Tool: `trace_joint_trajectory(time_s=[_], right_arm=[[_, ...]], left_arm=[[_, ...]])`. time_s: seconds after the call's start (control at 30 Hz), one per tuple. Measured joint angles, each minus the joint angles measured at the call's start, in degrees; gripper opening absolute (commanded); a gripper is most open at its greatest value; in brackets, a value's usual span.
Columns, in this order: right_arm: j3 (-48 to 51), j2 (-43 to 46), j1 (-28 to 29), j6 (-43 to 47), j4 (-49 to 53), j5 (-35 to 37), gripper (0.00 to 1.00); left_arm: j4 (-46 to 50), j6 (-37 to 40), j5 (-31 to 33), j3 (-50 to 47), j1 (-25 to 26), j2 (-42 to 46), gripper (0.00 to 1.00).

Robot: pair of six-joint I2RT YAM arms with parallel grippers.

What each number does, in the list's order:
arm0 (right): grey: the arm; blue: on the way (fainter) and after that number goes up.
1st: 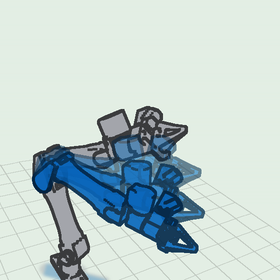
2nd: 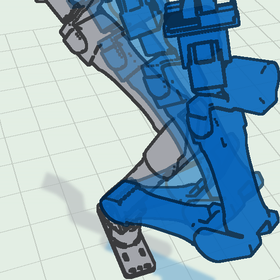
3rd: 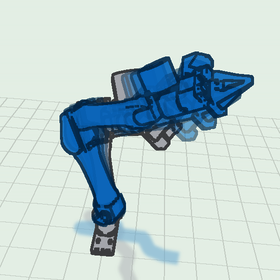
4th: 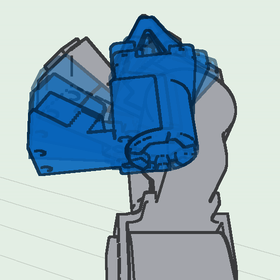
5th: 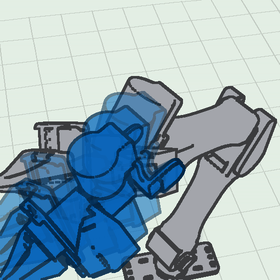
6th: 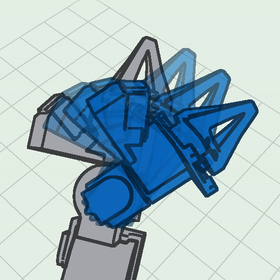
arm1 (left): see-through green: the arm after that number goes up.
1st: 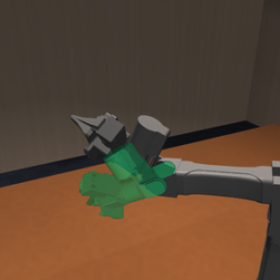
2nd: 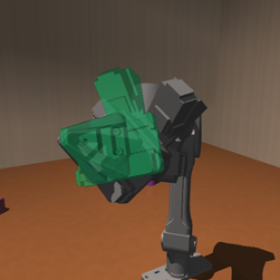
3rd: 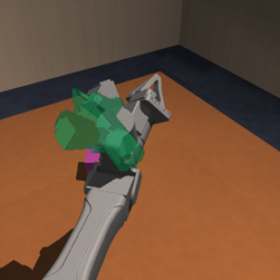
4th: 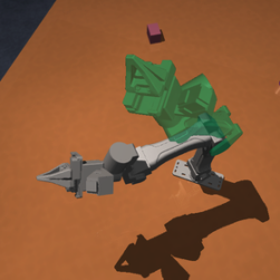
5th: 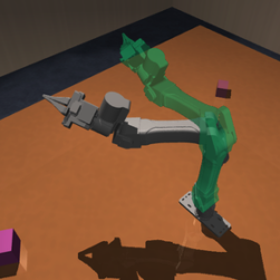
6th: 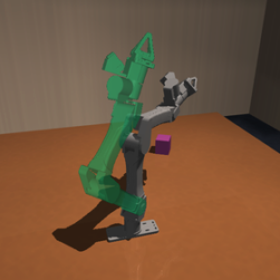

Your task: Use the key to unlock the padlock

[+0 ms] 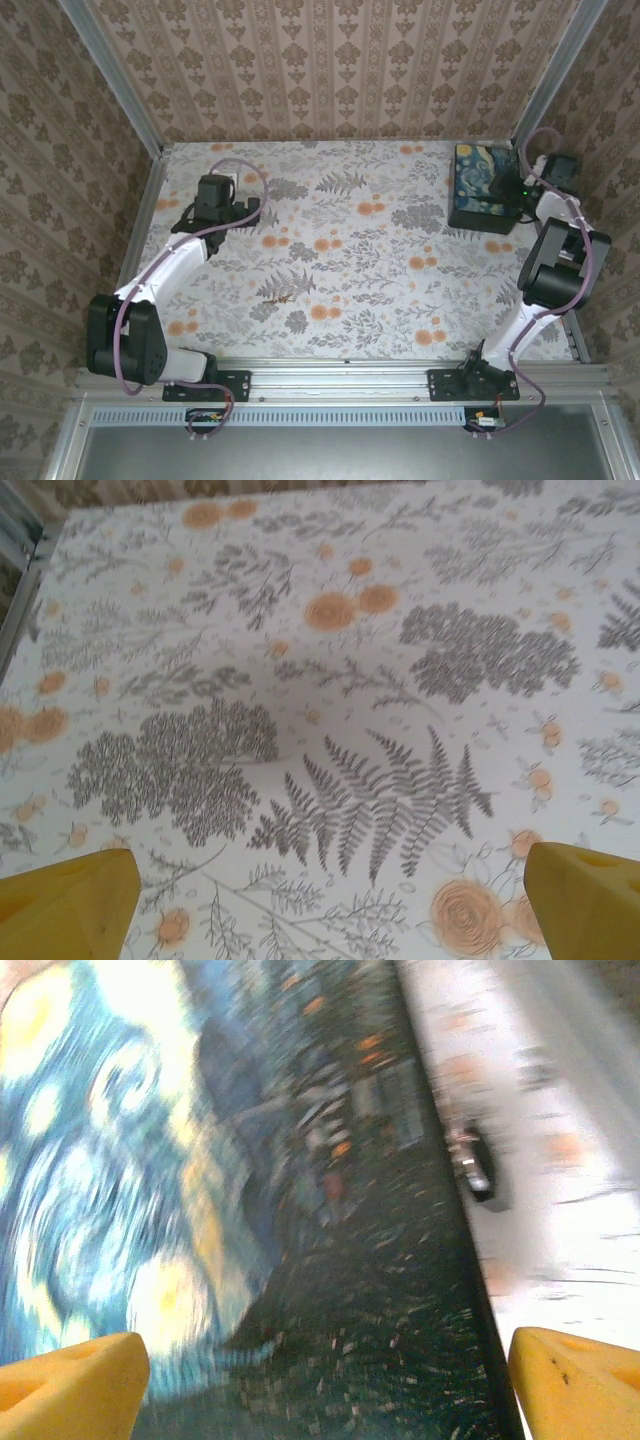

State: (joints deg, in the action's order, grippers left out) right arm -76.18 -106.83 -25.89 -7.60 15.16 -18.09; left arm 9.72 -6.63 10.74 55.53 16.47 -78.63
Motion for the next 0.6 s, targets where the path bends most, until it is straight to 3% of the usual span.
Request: trace_joint_trajectory(time_s=[0.4, 0.6], right_arm=[[3.6, 1.2, 27.1, 5.9, 5.3, -9.2, 0.91], [1.5, 5.3, 24.7, 5.7, 7.3, -4.1, 0.93]], left_arm=[[1.8, 1.9, 1.3, 3.8, 3.5, -1.4, 1.0], [2.4, 2.3, 2.0, 3.8, 3.4, -1.4, 1.0]])
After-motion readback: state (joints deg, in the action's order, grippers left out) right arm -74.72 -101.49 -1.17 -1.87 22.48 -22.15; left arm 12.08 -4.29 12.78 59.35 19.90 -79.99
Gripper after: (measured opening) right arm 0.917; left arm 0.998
